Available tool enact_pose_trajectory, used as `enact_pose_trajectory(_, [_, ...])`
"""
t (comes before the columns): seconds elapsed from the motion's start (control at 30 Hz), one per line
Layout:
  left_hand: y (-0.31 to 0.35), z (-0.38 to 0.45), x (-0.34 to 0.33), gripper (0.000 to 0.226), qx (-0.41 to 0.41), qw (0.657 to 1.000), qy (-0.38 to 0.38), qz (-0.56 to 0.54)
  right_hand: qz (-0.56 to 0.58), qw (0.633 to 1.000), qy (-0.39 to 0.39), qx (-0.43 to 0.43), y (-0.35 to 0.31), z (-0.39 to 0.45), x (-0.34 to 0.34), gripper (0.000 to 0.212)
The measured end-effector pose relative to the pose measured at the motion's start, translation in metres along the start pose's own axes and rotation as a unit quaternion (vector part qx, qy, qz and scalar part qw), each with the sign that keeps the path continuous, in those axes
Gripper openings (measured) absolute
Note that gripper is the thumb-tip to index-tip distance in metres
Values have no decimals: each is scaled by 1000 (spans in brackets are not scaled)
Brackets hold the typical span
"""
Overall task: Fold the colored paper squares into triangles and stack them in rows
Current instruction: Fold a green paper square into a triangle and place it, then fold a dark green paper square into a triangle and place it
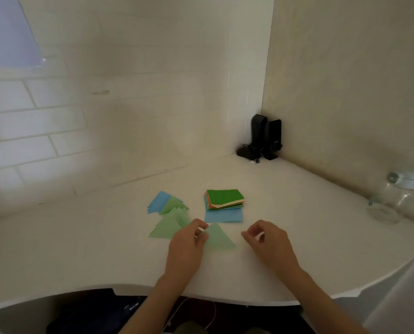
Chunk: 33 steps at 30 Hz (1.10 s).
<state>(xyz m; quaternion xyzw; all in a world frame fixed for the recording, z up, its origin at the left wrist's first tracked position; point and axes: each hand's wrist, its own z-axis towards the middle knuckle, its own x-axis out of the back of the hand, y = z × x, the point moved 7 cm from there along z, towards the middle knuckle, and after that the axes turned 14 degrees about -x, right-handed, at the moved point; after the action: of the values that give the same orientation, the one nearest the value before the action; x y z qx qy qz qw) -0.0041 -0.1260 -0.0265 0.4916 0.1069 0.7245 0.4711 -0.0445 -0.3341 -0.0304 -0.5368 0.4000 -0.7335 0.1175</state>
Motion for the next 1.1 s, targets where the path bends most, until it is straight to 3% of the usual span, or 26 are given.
enact_pose_trajectory(0.1, [-20,-2,32,11,19,999,27,22,-25,997,20,66,-22,8,-8,6])
enact_pose_trajectory(0.2, [-39,-6,56,11,39,998,41,37,-35,994,27,105,-39,23,-24,15])
enact_pose_trajectory(0.5, [-73,-10,64,14,34,994,46,90,-139,987,-33,74,-63,73,-60,45])
enact_pose_trajectory(0.77, [-89,0,57,21,23,990,80,110,-188,979,-19,76,-64,90,-79,28])
enact_pose_trajectory(1.1, [-91,7,57,20,15,987,92,127,-155,977,94,115,-64,90,-70,18])
